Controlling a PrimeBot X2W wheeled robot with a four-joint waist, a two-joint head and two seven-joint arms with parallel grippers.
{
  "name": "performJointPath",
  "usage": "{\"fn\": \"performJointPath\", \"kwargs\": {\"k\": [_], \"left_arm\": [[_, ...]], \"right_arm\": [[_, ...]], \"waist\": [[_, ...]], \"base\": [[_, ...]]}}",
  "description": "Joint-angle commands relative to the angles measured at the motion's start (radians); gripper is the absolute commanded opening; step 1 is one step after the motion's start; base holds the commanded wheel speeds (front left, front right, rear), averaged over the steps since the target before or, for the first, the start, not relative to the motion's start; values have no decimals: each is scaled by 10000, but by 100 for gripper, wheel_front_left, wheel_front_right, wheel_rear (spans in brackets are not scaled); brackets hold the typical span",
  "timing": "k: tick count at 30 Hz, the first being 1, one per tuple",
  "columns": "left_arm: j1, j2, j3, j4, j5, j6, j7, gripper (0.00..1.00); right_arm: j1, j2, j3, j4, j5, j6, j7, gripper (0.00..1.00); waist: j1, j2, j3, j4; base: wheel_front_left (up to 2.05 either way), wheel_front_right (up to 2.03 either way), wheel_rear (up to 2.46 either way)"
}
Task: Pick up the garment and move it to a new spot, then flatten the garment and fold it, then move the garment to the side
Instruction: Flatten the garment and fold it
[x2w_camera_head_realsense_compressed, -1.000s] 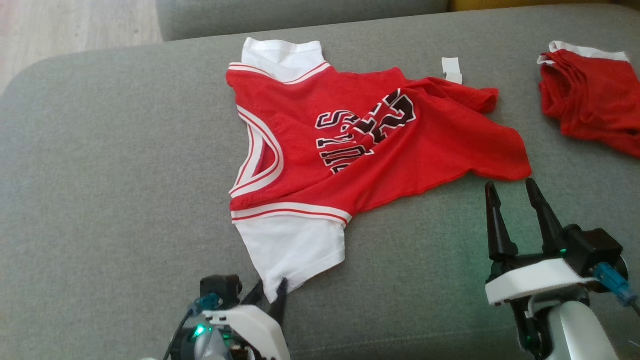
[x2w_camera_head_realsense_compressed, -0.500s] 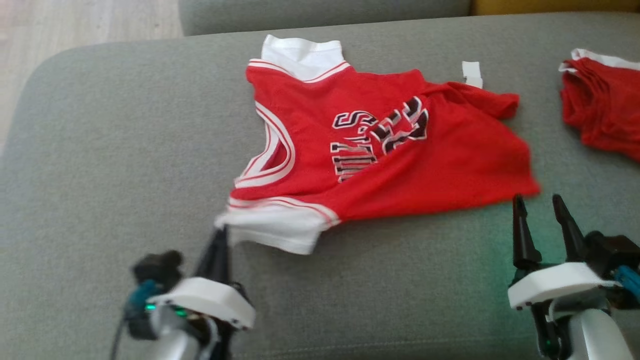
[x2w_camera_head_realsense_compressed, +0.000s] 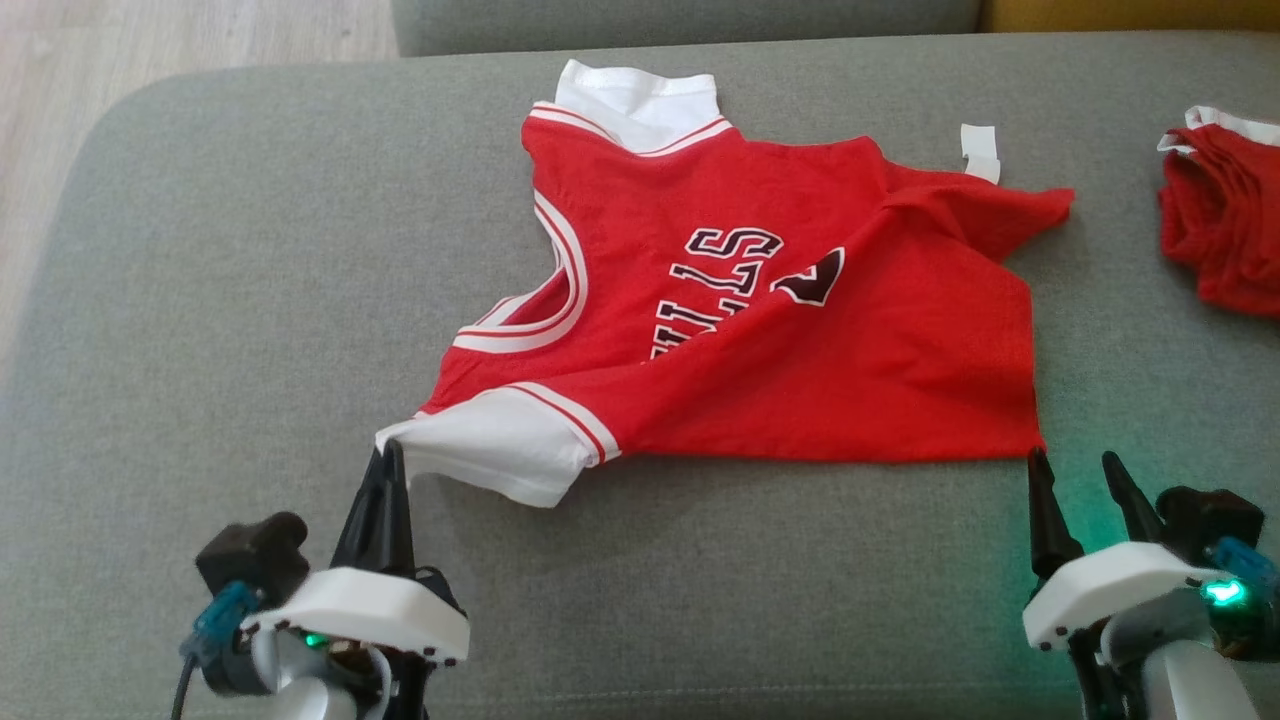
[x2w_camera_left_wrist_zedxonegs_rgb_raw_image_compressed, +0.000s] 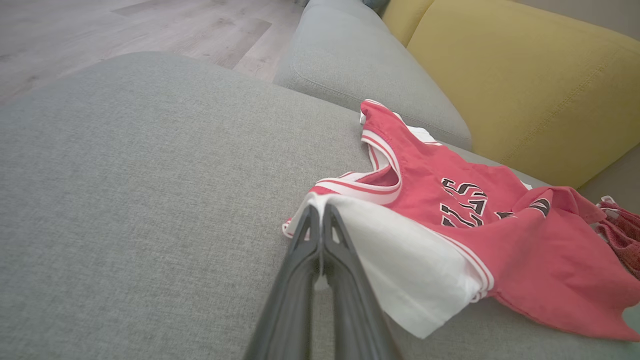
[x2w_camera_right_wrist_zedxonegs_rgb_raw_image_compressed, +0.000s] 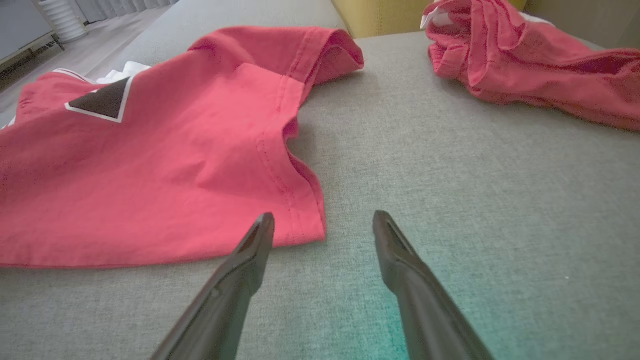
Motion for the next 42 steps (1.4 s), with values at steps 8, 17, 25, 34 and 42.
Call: {"fn": "performJointPath", "kwargs": {"k": [8,17,25,34,42], "left_arm": [[-365,-8,132,-336,-3,19,-94,0],[-483,-82,36,-198,-27,-47,-194,0],[-447,-72,70,-115,-71,-76,-327,0],[-760,17,163,-540,107,-217,-543,0],[-1236,322,371,-1817,332,-338,-606,0]], "right_arm": [[-1022,-55,53,712,-292,65,52,100],[-1801,-55,107,2247,-281,65,193,100],[-2258,-55,630,3668,370,65,9,2],[-2356,-55,1637,2675,1036,65,-1489,0],[-1848,-95,1719,-49,1193,65,-1756,0]], "waist": [[0,0,135,87],[0,0,248,284],[0,0,109,279],[0,0,-512,-5],[0,0,-1144,-261]], "base": [[0,0,0],[0,0,0],[0,0,0],[0,0,0],[0,0,0]]}}
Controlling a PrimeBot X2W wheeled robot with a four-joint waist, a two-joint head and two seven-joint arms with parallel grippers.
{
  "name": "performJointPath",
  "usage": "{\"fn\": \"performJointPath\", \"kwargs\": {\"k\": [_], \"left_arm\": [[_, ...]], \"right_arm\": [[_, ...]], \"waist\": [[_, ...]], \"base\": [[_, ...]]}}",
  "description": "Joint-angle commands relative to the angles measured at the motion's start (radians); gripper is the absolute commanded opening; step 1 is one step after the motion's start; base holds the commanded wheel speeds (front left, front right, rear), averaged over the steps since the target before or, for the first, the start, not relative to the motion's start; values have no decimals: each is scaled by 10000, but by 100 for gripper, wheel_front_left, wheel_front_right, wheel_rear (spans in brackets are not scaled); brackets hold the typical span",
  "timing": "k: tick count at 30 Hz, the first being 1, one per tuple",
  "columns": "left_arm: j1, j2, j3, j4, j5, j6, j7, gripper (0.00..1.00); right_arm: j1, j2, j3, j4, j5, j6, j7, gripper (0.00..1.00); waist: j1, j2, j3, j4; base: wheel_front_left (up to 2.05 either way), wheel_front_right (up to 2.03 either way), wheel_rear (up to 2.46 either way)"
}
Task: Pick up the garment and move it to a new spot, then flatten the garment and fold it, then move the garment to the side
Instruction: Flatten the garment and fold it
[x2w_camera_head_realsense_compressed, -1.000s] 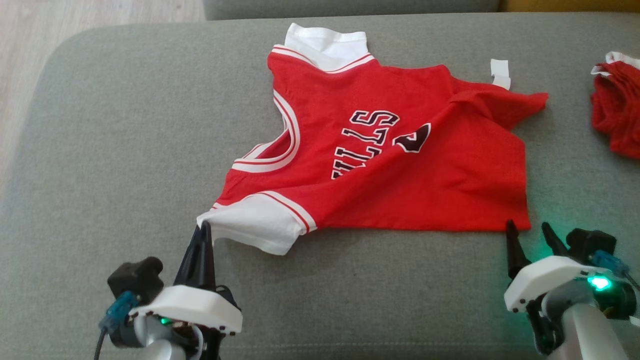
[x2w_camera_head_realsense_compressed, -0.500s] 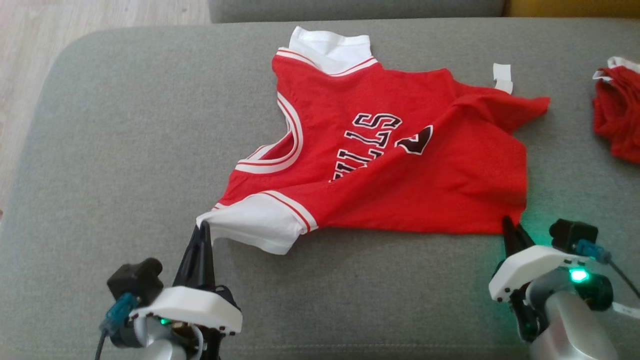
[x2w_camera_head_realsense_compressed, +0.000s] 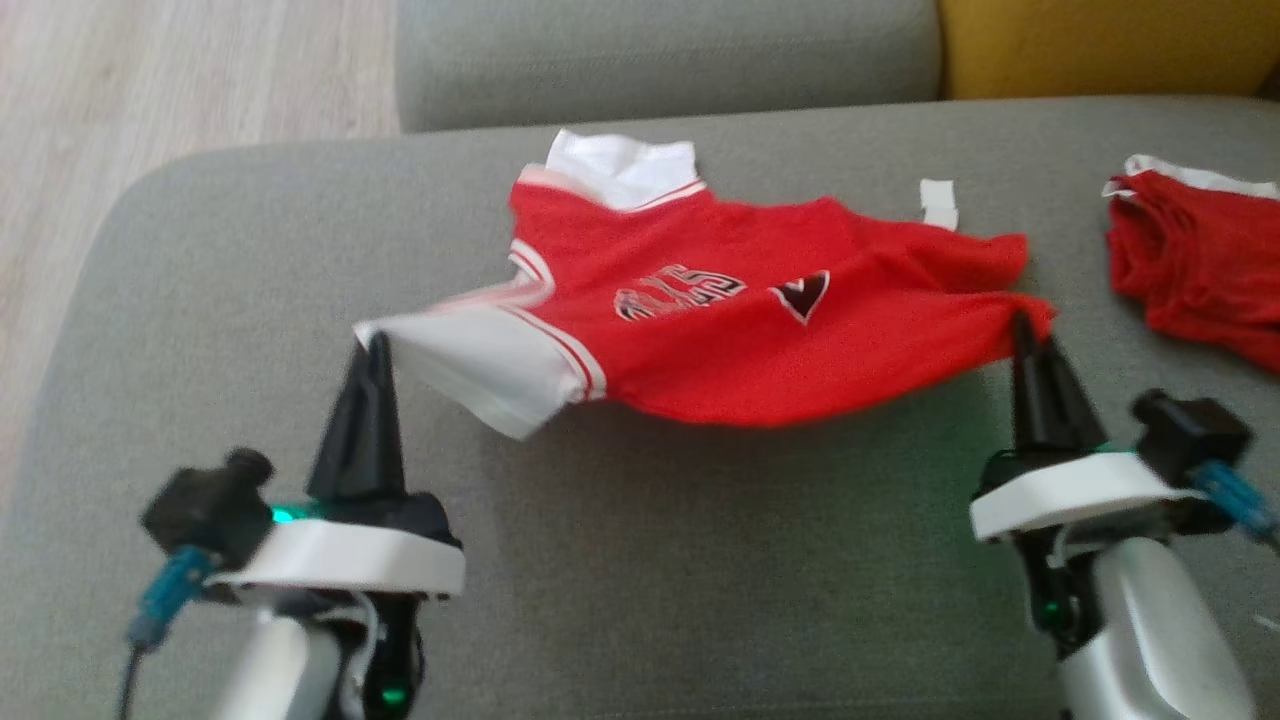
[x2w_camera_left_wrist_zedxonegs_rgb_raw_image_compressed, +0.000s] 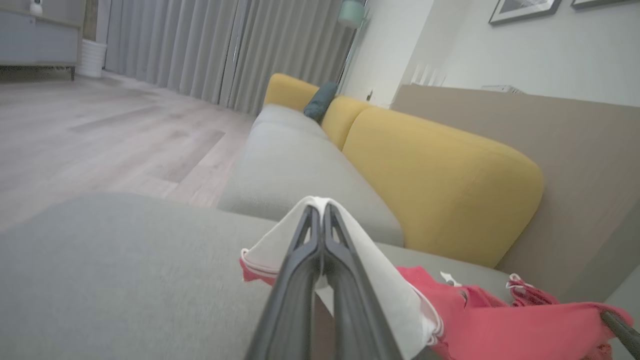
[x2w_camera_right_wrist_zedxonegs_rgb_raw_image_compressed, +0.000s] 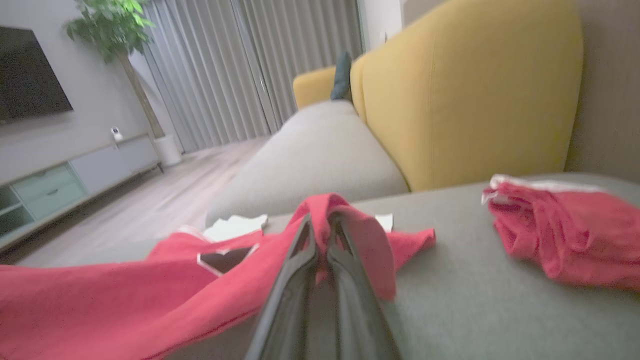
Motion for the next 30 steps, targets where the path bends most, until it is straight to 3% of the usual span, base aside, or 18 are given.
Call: {"fn": "performJointPath", "kwargs": {"k": [1,12,18,23,30], "left_arm": [[-599,217,415,-448,93,-41,-57,0],[-2274,1876,1154,-4131,1390,178,1064,0],[-3799,2550,1490,-5125,1726,34,2069,0],[-4947,2769,1560,-4340,1568,-252,2530,0],[-7026,2798,1259,-1765,1544,-941,2455,0]], "right_arm": [[-193,-104,196,-453,54,65,16,0],[696,-443,-633,-6277,3,65,1397,0],[603,-646,-1178,-8437,-157,65,2270,0],[7,-747,-1200,-8609,-110,65,2790,0],[-2330,-933,-364,-6458,157,65,2863,0]], "waist": [[0,0,-128,-87],[0,0,-448,-229],[0,0,-168,-173],[0,0,446,-120],[0,0,1735,-82]], "base": [[0,0,0],[0,0,0],[0,0,0],[0,0,0],[0,0,0]]}}
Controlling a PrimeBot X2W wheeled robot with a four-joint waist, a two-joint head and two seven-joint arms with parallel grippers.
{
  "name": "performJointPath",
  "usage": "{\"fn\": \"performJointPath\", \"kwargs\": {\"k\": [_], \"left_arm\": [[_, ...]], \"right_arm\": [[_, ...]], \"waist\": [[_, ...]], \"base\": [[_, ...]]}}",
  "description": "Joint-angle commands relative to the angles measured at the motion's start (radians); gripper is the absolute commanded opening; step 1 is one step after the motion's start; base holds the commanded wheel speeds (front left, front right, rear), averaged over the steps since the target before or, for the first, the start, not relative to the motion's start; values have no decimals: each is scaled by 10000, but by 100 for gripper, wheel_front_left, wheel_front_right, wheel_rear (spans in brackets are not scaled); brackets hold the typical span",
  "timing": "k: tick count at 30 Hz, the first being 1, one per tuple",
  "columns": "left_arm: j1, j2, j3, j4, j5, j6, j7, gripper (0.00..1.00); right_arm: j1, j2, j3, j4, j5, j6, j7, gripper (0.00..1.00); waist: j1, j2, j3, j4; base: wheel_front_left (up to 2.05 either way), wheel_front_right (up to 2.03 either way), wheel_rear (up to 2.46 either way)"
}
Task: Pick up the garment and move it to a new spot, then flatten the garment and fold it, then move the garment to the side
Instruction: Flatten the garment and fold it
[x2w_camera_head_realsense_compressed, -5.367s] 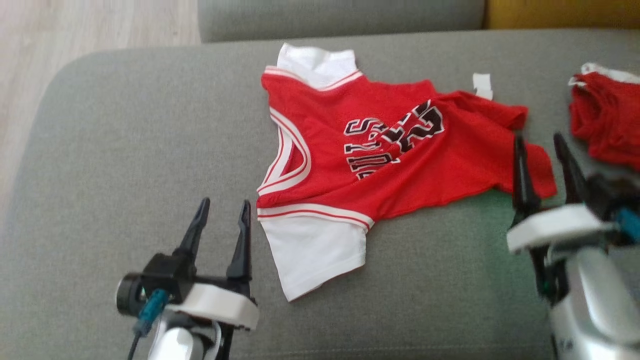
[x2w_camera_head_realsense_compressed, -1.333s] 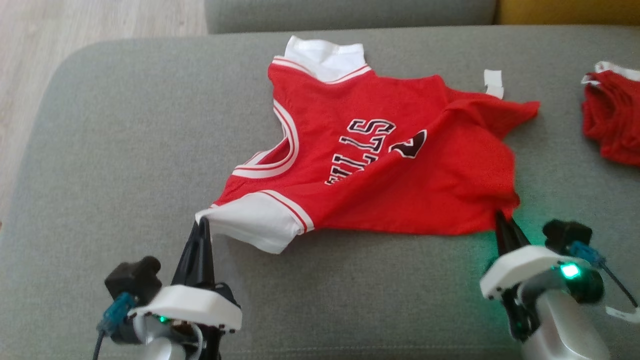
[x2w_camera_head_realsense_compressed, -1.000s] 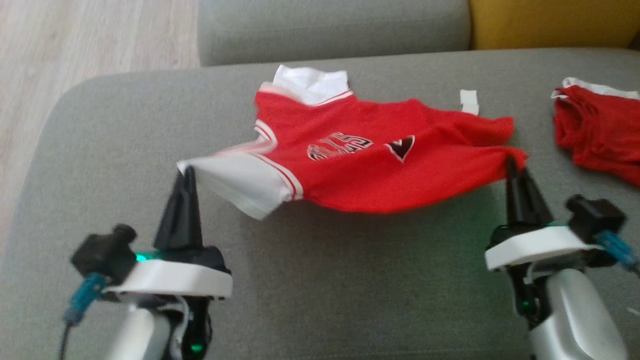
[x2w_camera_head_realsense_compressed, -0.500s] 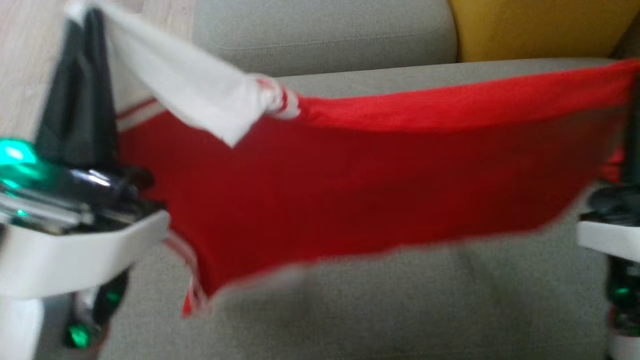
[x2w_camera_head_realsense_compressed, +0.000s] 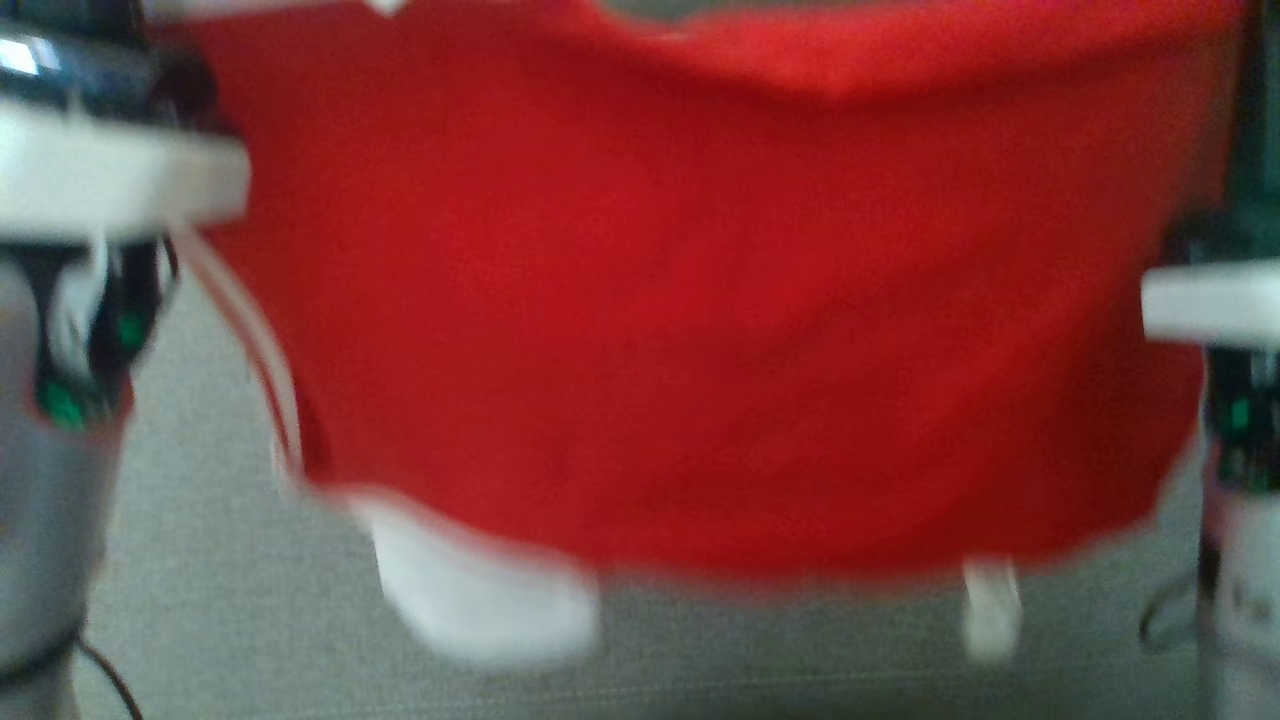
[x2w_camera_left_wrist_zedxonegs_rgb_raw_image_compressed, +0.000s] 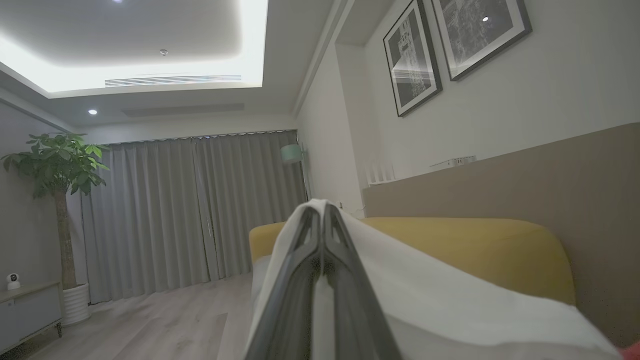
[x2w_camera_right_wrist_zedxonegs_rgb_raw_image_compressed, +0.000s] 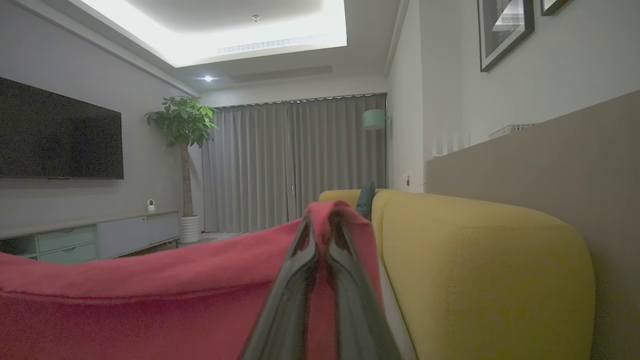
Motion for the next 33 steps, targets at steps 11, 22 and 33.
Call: {"fn": "performJointPath", "kwargs": {"k": [11,22,33], "left_arm": [[-6401,-539,-566,5094,1135,-754,-1434,0],[-5742,-2019,-860,7700,622,-1003,-2661,0],[-1727,-2627,526,5062,271,-1632,-2710,0]], "right_arm": [[-7199,-63,362,6127,-1695,65,-1919,0],[-8076,401,-389,10743,-3004,65,-3361,0],[-6306,542,-649,10950,-1948,65,-3638,0]], "waist": [[0,0,2228,298],[0,0,3585,923],[0,0,3459,894]], "base": [[0,0,0],[0,0,0],[0,0,0]]}}
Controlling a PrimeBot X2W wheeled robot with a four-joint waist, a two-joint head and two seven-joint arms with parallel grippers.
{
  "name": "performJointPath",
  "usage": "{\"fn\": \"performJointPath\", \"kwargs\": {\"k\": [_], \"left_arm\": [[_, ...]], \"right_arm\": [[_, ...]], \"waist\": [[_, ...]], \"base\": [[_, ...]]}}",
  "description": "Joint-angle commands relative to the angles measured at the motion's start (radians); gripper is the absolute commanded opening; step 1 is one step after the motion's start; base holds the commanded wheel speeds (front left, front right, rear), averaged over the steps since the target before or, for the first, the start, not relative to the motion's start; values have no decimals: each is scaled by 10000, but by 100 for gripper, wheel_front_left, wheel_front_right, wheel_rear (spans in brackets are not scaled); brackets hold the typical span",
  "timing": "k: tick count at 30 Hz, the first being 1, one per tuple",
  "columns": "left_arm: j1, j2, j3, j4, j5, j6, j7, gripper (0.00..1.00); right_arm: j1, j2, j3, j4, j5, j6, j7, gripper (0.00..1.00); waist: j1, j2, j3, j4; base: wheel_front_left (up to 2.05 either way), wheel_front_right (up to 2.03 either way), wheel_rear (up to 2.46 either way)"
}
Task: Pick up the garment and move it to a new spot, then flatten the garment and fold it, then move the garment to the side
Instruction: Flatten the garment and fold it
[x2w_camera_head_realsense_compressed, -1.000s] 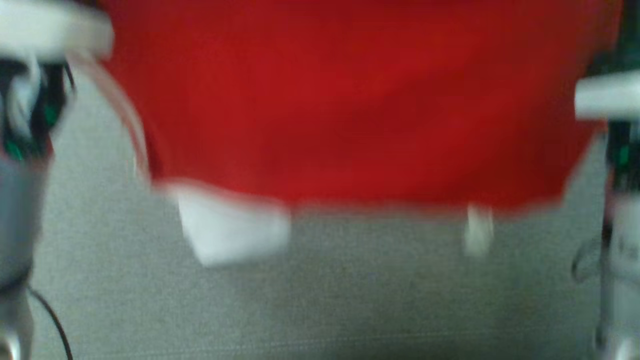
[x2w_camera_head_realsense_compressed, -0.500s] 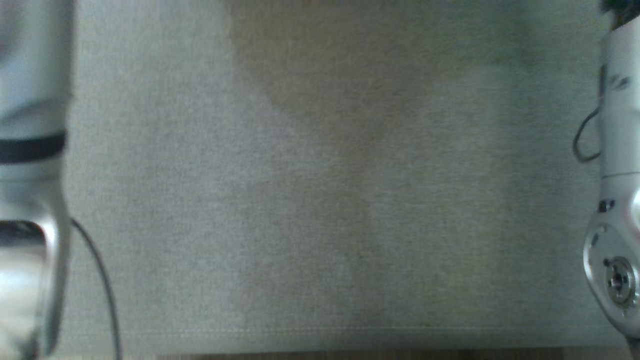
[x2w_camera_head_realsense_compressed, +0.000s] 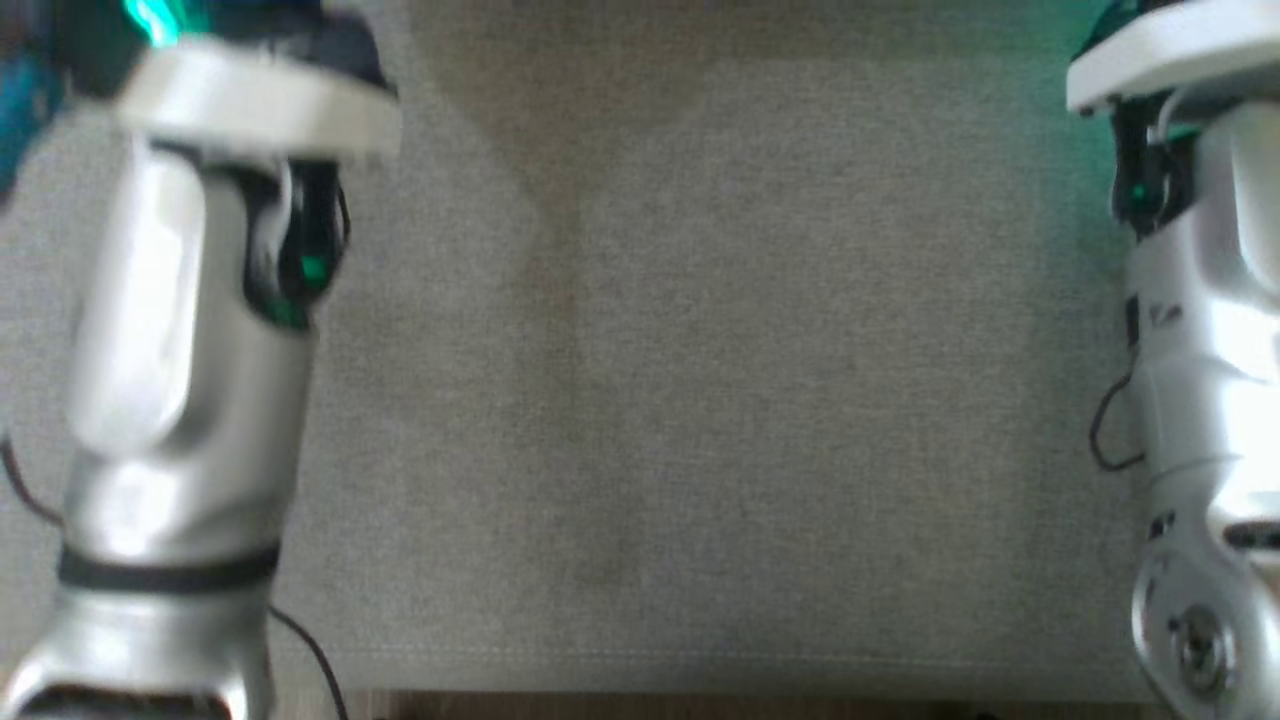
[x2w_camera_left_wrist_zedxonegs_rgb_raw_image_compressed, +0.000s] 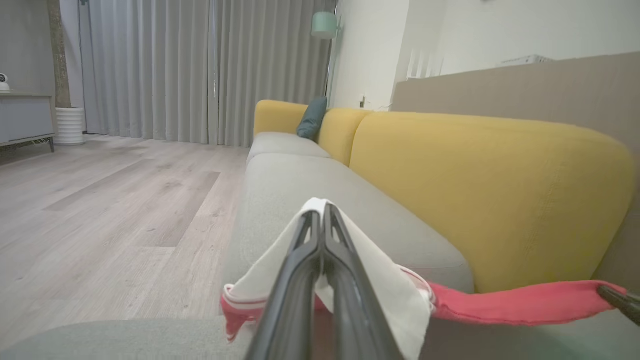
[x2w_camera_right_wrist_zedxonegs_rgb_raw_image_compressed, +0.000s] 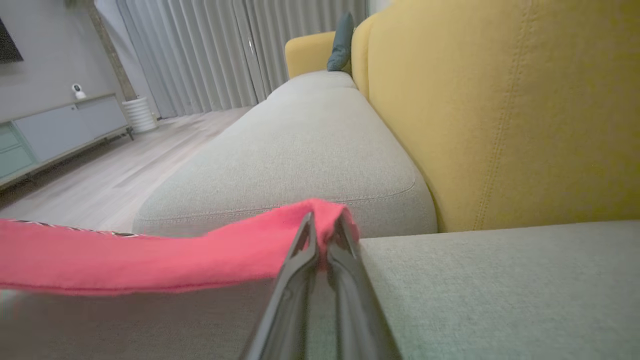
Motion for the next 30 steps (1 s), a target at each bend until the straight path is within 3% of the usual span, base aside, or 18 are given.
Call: {"fn": "performJointPath", "kwargs": {"k": [1,8,16,30], "left_arm": [[170,229,449,-618,-26,-68,-64,0],[3513,-145,1174,-2595,182,-333,-65,0],[6668,-421,1159,-3817,334,-465,-66,0],[10333,-619,655,-4886,-333,-154,-66,0]], "right_arm": [[261,241,206,-466,171,65,-103,0],[2806,333,781,-1838,1210,65,-105,0],[5945,383,848,-3524,1837,65,-106,0],[10066,403,659,-6829,2132,65,1034,0]], "waist": [[0,1,-200,-52],[0,1,-1499,-111],[0,1,-3045,-164],[0,1,-4596,-225]], "base": [[0,0,0],[0,0,0],[0,0,0],[0,0,0]]}}
